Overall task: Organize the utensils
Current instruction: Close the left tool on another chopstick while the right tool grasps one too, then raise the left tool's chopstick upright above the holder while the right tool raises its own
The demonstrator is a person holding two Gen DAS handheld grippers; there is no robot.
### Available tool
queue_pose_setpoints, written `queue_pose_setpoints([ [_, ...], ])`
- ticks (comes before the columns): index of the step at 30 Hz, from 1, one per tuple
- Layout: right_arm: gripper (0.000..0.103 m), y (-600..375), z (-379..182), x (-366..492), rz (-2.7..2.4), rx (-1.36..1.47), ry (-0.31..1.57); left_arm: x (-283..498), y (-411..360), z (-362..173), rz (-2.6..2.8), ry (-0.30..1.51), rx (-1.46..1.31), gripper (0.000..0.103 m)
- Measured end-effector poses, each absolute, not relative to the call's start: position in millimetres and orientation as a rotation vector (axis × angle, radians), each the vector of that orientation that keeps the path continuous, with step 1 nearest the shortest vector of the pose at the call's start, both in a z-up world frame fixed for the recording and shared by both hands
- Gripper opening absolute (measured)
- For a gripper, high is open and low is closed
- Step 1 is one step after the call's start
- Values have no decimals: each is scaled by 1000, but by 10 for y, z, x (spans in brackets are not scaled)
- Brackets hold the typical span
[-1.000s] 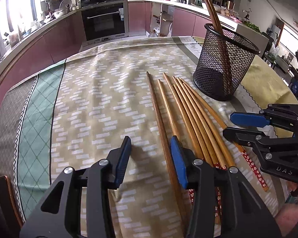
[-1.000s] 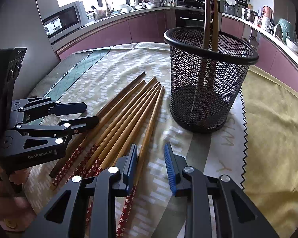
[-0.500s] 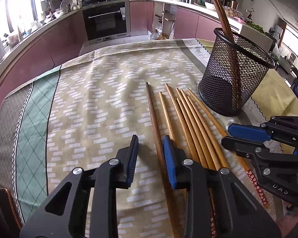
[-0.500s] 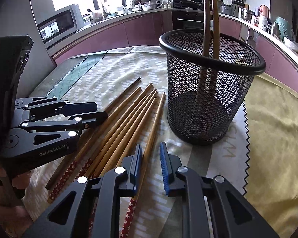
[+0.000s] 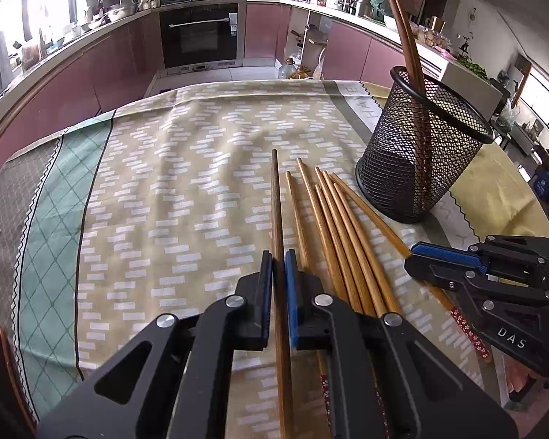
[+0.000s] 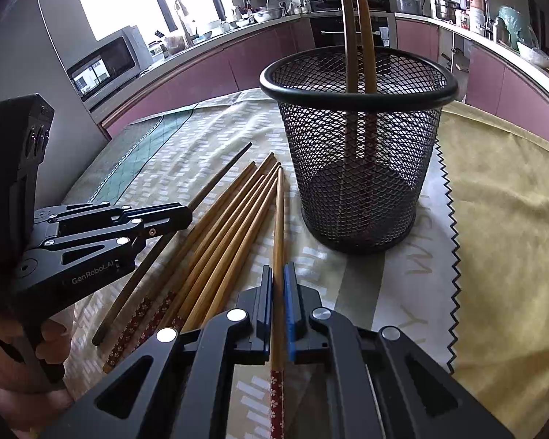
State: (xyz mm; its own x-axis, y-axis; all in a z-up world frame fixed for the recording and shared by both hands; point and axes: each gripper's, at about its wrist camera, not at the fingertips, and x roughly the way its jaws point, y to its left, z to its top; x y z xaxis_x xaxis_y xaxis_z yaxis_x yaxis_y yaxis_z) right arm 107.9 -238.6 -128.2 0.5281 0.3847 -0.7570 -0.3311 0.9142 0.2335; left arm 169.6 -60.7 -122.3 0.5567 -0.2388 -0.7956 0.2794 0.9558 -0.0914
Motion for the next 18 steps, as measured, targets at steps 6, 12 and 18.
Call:
queue_pose_setpoints([
  [6,6,-2459,-1189,1003,464,85,896,1588,-562,-1078,-342,910,22,8],
  [12,6,-2514,-1039,873,540,130,856,1444,-482,-884,-394,884,-18,8],
  [18,6,-2605,-843,740,581,157,789,1308,-421,-604,-451,838,-58,8],
])
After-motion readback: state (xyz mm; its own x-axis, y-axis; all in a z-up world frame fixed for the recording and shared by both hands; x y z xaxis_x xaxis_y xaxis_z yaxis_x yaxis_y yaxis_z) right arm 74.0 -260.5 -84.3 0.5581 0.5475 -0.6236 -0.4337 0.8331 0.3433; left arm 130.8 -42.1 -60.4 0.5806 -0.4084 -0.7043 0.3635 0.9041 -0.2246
